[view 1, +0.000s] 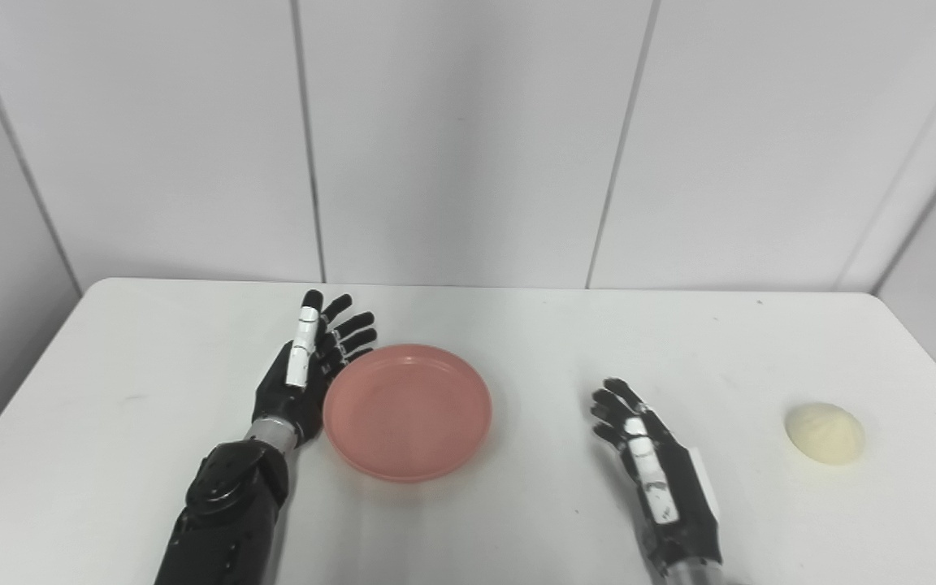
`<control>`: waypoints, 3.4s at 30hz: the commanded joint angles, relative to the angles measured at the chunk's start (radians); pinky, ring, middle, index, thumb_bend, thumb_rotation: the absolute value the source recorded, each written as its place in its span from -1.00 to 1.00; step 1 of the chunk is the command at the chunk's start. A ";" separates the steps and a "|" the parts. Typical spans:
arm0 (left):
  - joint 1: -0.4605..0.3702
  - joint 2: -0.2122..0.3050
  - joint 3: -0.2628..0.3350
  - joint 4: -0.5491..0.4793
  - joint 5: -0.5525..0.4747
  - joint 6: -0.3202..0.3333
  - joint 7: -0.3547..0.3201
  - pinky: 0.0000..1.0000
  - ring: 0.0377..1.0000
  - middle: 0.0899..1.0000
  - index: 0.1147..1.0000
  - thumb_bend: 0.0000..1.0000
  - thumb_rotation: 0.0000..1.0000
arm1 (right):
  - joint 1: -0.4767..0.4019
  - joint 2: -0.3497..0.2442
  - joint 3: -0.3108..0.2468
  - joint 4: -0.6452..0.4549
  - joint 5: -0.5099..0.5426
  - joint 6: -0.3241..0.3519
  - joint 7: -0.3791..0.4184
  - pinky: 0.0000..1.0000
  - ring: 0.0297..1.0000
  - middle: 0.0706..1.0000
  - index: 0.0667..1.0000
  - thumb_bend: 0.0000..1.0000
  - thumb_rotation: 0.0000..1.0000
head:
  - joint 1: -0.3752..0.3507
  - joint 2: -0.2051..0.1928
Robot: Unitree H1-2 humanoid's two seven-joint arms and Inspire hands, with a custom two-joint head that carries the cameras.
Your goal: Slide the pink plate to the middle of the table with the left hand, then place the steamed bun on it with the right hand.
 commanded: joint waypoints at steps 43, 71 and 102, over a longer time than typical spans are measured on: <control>0.009 -0.017 -0.023 0.028 0.030 -0.055 -0.043 0.61 0.66 0.60 0.83 0.28 1.00 | -0.047 0.056 0.045 0.069 -0.162 -0.085 -0.097 0.62 0.65 0.61 0.63 0.14 0.75 | -0.241 -0.087; -0.017 -0.036 -0.023 0.155 0.043 -0.143 -0.049 0.54 0.61 0.56 0.79 0.33 0.98 | -0.271 -0.286 -0.024 -0.345 -0.552 0.339 0.034 0.46 0.63 0.69 0.70 0.79 0.68 | -0.212 -0.115; -0.032 -0.031 -0.051 0.219 0.064 -0.176 -0.046 0.50 0.57 0.54 0.76 0.37 0.93 | -0.480 -0.839 0.078 -0.250 -0.953 0.506 0.789 0.21 0.62 0.71 0.66 1.00 0.13 | -0.190 -0.120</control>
